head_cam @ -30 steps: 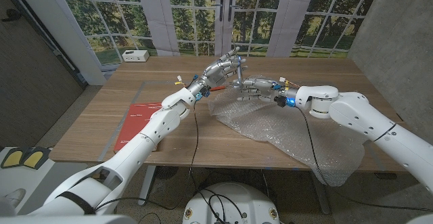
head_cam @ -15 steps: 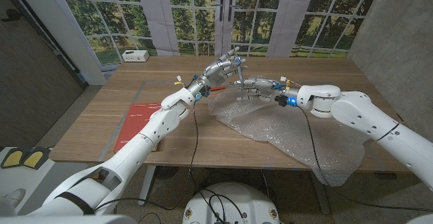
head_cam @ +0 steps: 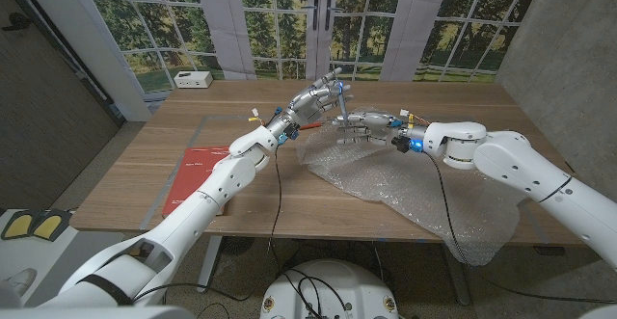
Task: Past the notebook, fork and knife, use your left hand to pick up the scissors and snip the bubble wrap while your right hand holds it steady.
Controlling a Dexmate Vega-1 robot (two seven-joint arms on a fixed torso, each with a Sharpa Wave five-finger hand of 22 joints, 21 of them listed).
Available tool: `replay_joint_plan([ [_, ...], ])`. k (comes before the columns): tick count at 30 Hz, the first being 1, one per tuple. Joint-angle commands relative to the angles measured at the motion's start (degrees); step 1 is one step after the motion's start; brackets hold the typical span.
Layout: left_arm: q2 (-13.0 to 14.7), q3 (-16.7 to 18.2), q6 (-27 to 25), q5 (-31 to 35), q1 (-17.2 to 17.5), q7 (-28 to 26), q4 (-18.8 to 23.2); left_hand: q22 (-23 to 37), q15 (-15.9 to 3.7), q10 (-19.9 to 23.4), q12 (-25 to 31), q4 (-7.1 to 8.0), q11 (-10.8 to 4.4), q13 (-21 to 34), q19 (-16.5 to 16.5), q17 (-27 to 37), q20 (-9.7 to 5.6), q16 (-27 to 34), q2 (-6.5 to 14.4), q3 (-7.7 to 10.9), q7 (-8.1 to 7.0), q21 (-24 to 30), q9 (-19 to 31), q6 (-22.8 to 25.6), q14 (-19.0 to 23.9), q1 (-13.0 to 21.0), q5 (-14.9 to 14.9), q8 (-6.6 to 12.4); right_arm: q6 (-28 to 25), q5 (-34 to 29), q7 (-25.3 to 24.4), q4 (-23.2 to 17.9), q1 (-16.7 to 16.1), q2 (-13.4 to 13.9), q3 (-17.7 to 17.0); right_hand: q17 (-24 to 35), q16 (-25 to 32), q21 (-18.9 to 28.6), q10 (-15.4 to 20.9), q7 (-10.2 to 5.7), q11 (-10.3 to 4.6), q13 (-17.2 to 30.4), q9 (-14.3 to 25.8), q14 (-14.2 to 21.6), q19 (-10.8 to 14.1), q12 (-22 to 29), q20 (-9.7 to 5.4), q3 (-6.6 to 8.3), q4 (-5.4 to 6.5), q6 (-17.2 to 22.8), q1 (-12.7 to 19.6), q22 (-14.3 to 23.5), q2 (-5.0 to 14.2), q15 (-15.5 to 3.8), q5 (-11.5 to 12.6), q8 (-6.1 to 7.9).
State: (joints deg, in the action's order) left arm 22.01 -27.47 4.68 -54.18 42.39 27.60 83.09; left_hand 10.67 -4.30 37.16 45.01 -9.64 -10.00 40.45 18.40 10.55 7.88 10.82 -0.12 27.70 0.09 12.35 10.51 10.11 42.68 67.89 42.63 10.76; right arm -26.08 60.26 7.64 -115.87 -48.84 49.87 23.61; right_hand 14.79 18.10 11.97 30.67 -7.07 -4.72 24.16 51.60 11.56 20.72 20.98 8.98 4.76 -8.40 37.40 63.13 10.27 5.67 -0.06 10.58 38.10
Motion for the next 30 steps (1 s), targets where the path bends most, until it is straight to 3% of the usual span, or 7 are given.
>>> replay_joint_plan([
  [1,0.4,0.0,0.1,-0.1,0.5,0.3,0.5,0.1,-7.64,1.3,2.0,0.19,-1.13,0.2,-0.4,0.1,0.01,0.4,1.7,0.11,-0.16,0.1,0.2,-0.1,0.4,1.2,0.0,0.17,-0.9,0.6,-0.2,-0.8,0.2,0.6,0.1,0.4,1.2,0.6,3.5,-0.43,-2.72,0.9,3.7,1.7,1.0,1.1,-0.65,-0.02,0.43,-2.1,0.5,0.3,0.02,-0.72,-0.2,2.82],
  [7,0.7,0.1,0.1,-0.2,0.9,0.2,1.1,0.1,-7.67,1.5,2.1,0.20,-1.11,0.1,-0.4,0.2,0.00,0.4,1.7,0.04,-0.16,0.1,0.2,0.0,0.4,1.3,-0.1,0.19,-0.8,1.2,-0.2,-1.3,-0.4,0.9,-0.3,1.7,2.3,0.9,3.4,-0.58,-4.31,6.0,9.9,3.3,2.0,3.9,-0.48,0.02,0.68,-4.5,0.4,0.4,0.54,-1.82,-0.1,7.84],
  [10,0.8,0.1,0.1,-0.2,1.1,0.2,1.4,0.1,-7.62,1.4,2.1,0.17,-1.18,0.1,-0.4,0.1,0.02,0.3,1.6,0.02,-0.16,0.1,0.2,0.0,0.3,1.3,-0.1,0.19,-0.7,1.6,-0.3,-1.4,-0.6,1.0,-0.4,3.9,3.4,1.5,0.8,-0.46,-4.57,10.5,10.4,3.6,3.2,6.1,-0.40,0.15,0.91,-5.6,0.3,0.7,1.32,-4.01,-0.1,8.81],
  [14,1.0,0.0,0.1,-0.1,1.3,0.2,1.6,0.1,-7.63,1.3,2.1,0.18,-1.16,0.2,-0.5,0.2,0.03,0.4,1.7,-0.09,-0.22,0.1,0.2,0.1,0.4,1.3,-0.2,0.20,-1.1,2.2,-0.4,-1.7,-0.8,1.2,-0.6,8.5,6.3,2.9,-1.6,-0.48,-4.57,17.1,9.6,5.0,5.5,10.3,-3.56,0.09,0.82,-6.0,0.4,1.5,1.57,-6.74,-0.1,9.66],
  [16,1.0,0.0,0.1,-0.3,1.4,0.3,1.7,0.1,-7.65,1.3,2.0,0.18,-1.18,0.1,-0.5,0.2,0.07,0.5,1.7,-0.15,-0.20,0.1,0.2,0.1,0.5,1.3,-0.3,0.21,-1.1,2.3,-0.2,-1.8,-0.9,1.4,-0.7,11.6,7.9,3.8,-3.1,-0.43,-4.51,20.6,9.5,4.8,5.6,12.4,-3.75,-0.06,0.87,-6.4,0.3,2.4,1.60,-7.36,-0.1,10.24],
  [26,1.3,0.1,0.1,-0.3,1.8,-0.1,2.2,0.1,-7.66,1.3,2.1,0.22,-1.10,0.1,-0.6,0.3,0.20,0.5,1.8,-0.20,-0.15,0.0,0.2,0.1,0.5,1.4,-0.4,0.20,-1.4,2.8,-0.1,-2.8,-1.1,2.3,-1.1,29.1,18.1,8.2,-10.2,0.02,-2.75,42.1,8.6,4.1,4.4,27.0,-4.51,-1.67,0.75,-7.1,-0.5,6.3,-0.02,-7.82,0.3,13.03],
  [30,1.3,0.0,-0.2,-0.4,1.8,-0.3,2.0,0.1,-7.58,1.4,2.1,0.18,-0.99,0.1,-0.6,0.2,0.23,0.4,1.8,-0.22,-0.11,0.0,0.2,0.1,0.5,1.4,-0.4,0.18,-1.8,3.1,-0.7,-3.3,-1.1,2.6,-1.2,38.8,25.9,12.9,-10.7,0.65,-1.95,46.6,8.7,6.5,7.3,34.9,-5.99,-1.80,0.46,-6.2,0.4,9.2,-0.25,-8.58,0.3,15.36],
])
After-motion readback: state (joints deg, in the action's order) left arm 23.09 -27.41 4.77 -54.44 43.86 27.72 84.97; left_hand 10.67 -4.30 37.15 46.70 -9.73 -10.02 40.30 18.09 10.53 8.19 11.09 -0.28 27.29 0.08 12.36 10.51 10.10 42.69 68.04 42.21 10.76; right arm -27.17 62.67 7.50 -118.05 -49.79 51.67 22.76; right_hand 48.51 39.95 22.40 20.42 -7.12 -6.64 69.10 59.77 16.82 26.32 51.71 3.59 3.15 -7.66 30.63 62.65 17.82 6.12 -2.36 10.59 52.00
